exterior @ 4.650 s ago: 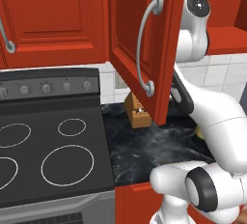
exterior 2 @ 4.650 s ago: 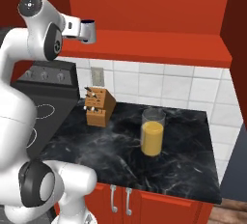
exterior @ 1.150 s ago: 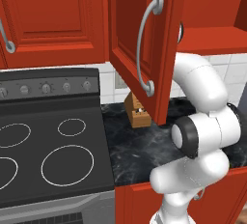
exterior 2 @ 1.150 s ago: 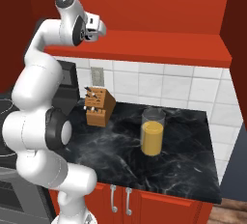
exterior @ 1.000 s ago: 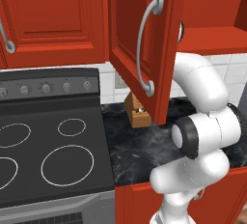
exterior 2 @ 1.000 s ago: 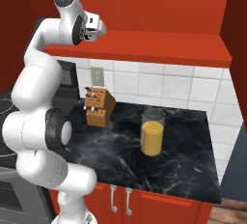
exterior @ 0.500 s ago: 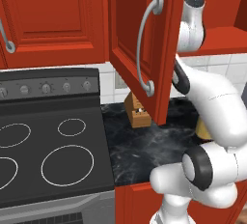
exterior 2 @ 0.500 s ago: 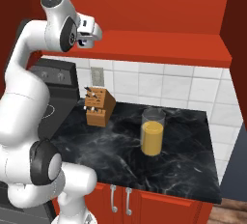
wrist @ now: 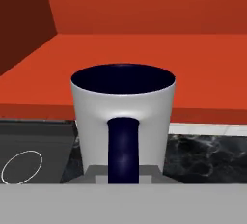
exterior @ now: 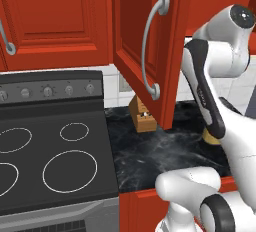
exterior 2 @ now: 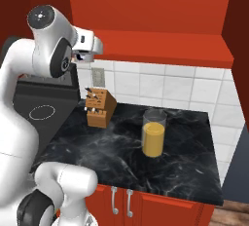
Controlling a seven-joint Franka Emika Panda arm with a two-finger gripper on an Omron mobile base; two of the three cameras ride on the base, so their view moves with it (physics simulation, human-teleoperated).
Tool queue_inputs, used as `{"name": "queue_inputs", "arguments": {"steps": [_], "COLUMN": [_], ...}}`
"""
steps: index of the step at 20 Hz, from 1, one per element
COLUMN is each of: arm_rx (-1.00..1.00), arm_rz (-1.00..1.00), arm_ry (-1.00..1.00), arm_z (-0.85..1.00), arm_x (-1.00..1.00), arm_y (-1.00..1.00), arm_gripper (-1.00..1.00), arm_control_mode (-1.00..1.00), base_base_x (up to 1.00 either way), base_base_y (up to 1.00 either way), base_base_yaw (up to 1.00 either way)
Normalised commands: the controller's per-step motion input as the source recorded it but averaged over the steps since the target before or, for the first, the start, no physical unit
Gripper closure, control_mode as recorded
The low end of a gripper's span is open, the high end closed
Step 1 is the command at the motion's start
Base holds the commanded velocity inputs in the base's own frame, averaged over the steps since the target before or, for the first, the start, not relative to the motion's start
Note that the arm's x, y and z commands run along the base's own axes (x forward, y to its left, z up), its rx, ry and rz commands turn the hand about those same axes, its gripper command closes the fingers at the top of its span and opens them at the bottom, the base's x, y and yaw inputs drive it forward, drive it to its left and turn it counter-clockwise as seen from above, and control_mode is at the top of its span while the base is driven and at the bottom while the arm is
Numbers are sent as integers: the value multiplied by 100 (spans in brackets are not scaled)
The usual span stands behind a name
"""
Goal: There is a tray on the dining counter. Grab the cup, mug, and pitcher and place them on the tray. The pitcher may be placed next to the tray if it cannot fit the tray.
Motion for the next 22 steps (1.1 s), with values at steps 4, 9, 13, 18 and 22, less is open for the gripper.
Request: {"name": "queue_inputs", "arguments": {"steps": [4,9,13,18,22], "arm_rx": [0,0,0,0,0], "arm_rz": [0,0,0,0,0], "arm_ry": [0,0,1,5,3], "arm_z": [0,0,-4,-14,0], "arm_x": [-100,-100,-98,-73,-36], "arm_y": [-28,-19,-4,0,0], "arm_gripper": [100,100,100,100,100], "arm_control_mode": [-100,-100,-100,-100,-100], "base_base_x": [0,0,0,0,0], "base_base_y": [0,0,0,0,0], "base_base_yaw": [0,0,0,0,0]}}
